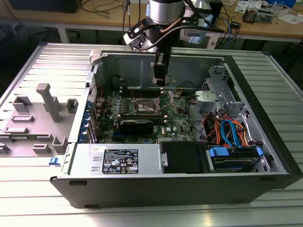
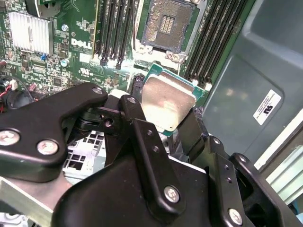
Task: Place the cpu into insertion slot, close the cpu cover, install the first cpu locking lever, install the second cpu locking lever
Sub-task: 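Place the cpu into insertion slot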
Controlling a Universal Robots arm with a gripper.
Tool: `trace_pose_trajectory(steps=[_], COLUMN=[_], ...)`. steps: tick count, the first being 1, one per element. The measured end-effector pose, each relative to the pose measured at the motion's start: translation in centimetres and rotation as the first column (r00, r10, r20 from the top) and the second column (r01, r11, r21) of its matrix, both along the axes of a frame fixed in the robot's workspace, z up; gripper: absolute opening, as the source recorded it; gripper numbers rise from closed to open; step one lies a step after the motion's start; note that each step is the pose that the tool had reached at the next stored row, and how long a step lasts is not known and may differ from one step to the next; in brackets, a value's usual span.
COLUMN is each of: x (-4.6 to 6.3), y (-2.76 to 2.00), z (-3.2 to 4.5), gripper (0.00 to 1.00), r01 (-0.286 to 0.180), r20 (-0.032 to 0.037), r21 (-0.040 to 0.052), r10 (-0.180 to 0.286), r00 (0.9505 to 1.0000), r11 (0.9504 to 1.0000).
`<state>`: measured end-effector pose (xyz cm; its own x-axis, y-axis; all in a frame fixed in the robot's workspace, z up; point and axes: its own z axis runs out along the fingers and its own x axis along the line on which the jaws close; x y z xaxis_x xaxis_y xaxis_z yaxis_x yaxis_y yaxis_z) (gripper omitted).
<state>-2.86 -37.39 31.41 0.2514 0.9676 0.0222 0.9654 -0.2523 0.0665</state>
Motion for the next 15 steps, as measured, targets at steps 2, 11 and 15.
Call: trace_pose_trajectory(steps=[2, 11, 15], x=[0.00, 0.00, 0.00], y=[0.01, 0.00, 0.00], z=[-0.04, -0.20, -0.21], gripper=[0.55, 0.55, 0.55], r01=[0.034, 0.136, 0.137], r20=[-0.0012, -0.0049, -0.0048], r21=[0.0002, -0.0005, -0.0003], r10=[-0.034, -0.136, -0.137], r00=[0.9994, 0.9906, 0.9905], r11=[0.9994, 0.9906, 0.9905])
